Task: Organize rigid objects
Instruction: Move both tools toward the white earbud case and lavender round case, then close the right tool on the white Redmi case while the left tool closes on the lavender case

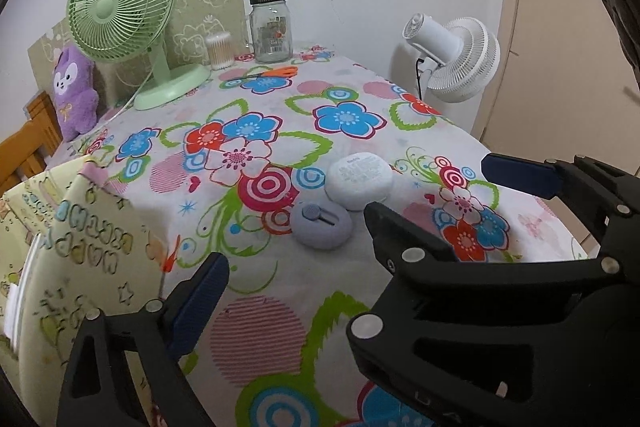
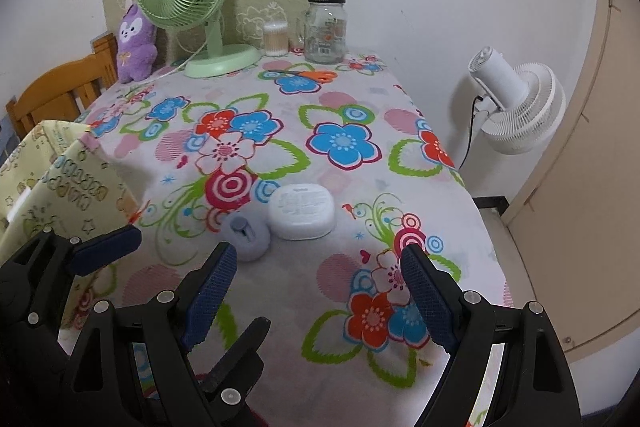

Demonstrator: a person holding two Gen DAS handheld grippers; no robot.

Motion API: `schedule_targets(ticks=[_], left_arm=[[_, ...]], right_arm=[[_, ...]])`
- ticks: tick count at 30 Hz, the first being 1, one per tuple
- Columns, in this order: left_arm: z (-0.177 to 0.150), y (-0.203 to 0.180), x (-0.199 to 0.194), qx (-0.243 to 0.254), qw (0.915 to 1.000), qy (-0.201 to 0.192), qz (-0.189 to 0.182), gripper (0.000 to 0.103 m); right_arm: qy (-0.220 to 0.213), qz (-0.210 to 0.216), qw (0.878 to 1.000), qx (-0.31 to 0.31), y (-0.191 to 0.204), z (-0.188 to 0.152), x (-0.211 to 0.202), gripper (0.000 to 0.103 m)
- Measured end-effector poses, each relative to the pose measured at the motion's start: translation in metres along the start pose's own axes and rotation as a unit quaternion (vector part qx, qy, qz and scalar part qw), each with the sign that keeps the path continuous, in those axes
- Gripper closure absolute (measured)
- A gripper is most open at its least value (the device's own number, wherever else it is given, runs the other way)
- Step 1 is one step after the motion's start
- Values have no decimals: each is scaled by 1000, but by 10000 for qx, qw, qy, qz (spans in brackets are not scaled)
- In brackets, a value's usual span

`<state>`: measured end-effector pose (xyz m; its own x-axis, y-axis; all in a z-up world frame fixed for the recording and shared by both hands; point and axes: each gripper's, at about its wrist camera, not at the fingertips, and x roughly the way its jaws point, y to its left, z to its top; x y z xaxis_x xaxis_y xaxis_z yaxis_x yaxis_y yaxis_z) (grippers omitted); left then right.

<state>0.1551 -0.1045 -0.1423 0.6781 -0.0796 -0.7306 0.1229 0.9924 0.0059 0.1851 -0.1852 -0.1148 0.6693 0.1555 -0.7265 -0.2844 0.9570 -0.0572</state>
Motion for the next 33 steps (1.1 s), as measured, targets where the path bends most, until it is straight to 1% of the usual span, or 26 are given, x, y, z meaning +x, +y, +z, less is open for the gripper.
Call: schedule_targets(ticks=[6, 11, 14, 16, 21, 26, 29, 31, 33], left_arm=[[4, 2, 15, -43, 10000, 66, -12, 7], [8, 2, 28, -59, 9998, 166, -24, 10], [11, 4, 36, -95, 9995, 277, -71, 14], [13, 5, 41, -158, 9992, 346, -142, 21], [17, 10, 49, -341, 9983, 450, -170, 24], [22, 9, 54, -287, 9985, 466, -68, 28], [24, 10, 55, -262, 9986, 445, -77, 41], [26, 11, 54, -248, 9987, 435, -113, 56], [27, 12, 55, -243, 9987, 433, -142, 58]], right_arm=[[33, 13, 10000, -34, -3, 4, 13, 17], [84, 38, 10000, -22, -6, 8, 26, 17], [114, 55, 9999, -8, -8, 9, 34, 17], [134, 82, 9999, 17, -10, 11, 39, 17], [205, 200, 9996, 50, -11, 17, 49, 17], [302, 314, 9989, 149, -14, 21, 59, 17], [382, 409, 9982, 231, -15, 22, 64, 17], [385, 463, 9978, 268, -15, 24, 65, 17], [384, 505, 9975, 295, -15, 25, 66, 17]])
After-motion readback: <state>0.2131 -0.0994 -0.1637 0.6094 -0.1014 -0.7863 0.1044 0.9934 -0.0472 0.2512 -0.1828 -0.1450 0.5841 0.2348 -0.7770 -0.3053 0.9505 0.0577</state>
